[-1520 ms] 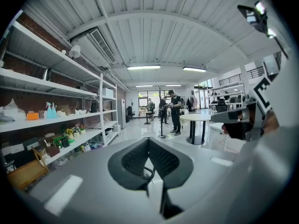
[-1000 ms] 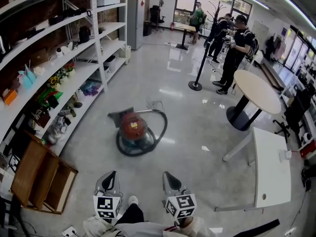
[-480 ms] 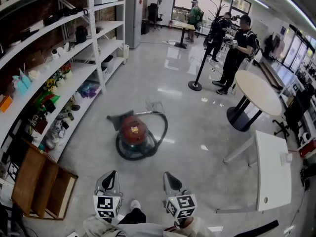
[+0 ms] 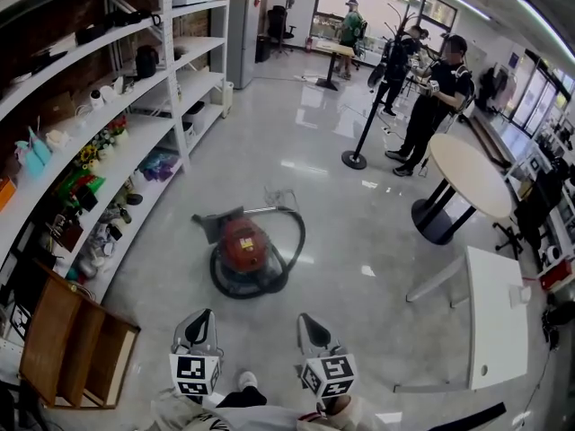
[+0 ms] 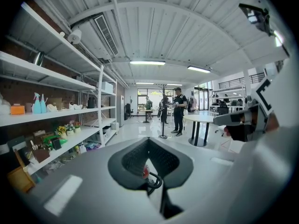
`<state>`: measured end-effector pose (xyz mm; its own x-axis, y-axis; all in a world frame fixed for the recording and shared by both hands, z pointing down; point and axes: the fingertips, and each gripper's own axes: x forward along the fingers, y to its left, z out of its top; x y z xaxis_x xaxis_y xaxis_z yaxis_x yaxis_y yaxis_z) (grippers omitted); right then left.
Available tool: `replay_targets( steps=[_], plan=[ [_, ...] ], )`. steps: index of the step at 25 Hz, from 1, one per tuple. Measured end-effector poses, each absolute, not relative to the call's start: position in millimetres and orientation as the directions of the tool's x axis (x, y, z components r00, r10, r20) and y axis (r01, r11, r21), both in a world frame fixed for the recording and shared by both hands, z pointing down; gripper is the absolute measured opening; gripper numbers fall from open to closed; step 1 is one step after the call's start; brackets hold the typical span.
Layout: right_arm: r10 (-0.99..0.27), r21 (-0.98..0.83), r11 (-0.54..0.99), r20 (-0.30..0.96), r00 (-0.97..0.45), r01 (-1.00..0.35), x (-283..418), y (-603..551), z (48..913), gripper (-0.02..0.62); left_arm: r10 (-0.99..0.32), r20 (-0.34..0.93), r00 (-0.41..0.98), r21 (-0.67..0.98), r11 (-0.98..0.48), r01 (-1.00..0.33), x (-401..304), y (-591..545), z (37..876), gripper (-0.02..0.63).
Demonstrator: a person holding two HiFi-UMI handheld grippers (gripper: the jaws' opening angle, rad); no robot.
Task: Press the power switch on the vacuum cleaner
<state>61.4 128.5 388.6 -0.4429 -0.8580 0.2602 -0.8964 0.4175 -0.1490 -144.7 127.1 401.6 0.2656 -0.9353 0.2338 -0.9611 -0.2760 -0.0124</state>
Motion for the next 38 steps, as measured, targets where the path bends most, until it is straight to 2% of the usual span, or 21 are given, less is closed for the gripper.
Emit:
replay_targets(
  steps=[20, 38],
  plan=[
    [-0.865, -0.132, 0.397, 0.276, -0.418, -0.908, 36.3, 93.4, 390.8, 0.000, -0.937, 0.240, 0.254, 0.007, -0.260, -0.966, -184.2, 97.0, 411.1, 0.000],
    [-0.871, -0.122, 0.382, 0.283, -0.401, -0.916, 38.8, 82.8, 392.1, 0.000, -0.937, 0.236, 0.258, 0.016, -0.262, -0.965, -187.5, 83.2, 413.1, 0.000]
  ],
)
